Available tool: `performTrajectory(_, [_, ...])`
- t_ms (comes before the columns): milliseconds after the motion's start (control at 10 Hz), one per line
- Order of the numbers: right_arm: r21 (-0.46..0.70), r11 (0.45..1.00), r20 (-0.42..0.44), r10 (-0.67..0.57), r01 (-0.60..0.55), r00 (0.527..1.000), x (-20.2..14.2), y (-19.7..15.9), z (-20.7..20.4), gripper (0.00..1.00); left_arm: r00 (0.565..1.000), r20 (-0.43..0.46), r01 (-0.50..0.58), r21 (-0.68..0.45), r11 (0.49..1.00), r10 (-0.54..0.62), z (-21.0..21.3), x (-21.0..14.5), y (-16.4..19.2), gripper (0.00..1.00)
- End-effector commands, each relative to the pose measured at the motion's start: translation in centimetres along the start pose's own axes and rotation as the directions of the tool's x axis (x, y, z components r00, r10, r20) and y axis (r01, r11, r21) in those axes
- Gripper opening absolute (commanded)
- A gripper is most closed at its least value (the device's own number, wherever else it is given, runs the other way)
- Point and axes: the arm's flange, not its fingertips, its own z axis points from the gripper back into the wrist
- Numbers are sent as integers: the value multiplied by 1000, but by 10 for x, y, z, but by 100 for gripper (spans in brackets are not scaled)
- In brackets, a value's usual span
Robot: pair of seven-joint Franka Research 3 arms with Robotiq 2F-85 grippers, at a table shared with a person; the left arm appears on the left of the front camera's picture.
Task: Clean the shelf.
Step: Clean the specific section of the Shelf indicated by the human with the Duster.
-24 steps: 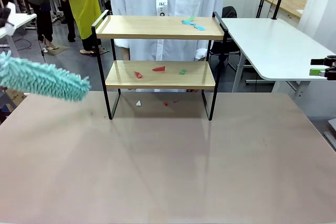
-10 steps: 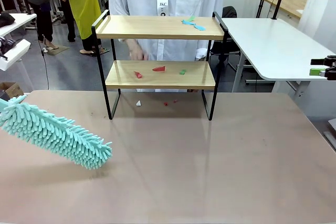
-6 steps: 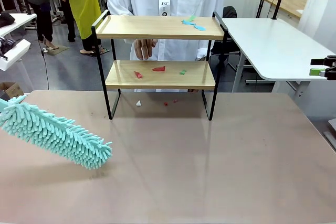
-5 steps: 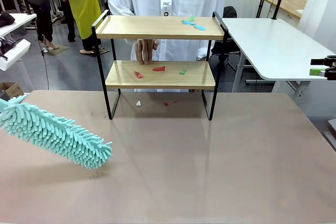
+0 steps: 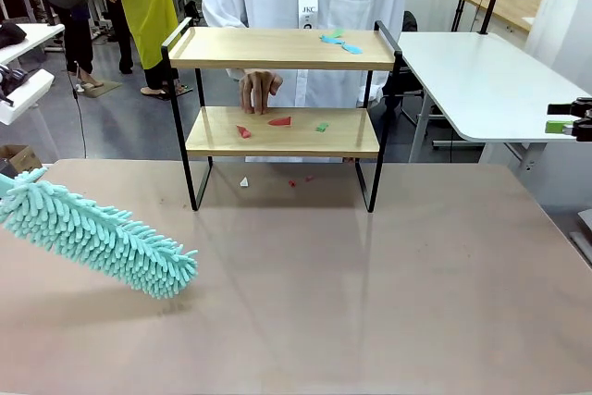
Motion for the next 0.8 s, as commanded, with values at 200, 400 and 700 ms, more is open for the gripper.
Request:
performTrajectory(200, [2, 1000, -2, 7, -7, 1000, 3, 1, -1, 100, 1000, 1, -2, 5, 1000, 2, 2, -1, 1, 13])
performTrajectory(400, [2, 1000, -2, 7, -7, 1000, 3, 1, -1, 100, 1000, 1, -2, 5, 1000, 2, 2, -1, 1, 13])
performTrajectory(700, [2, 1000, -2, 7, -7, 1000, 3, 1, -1, 100, 1000, 1, -2, 5, 1000, 2, 2, -1, 1, 13])
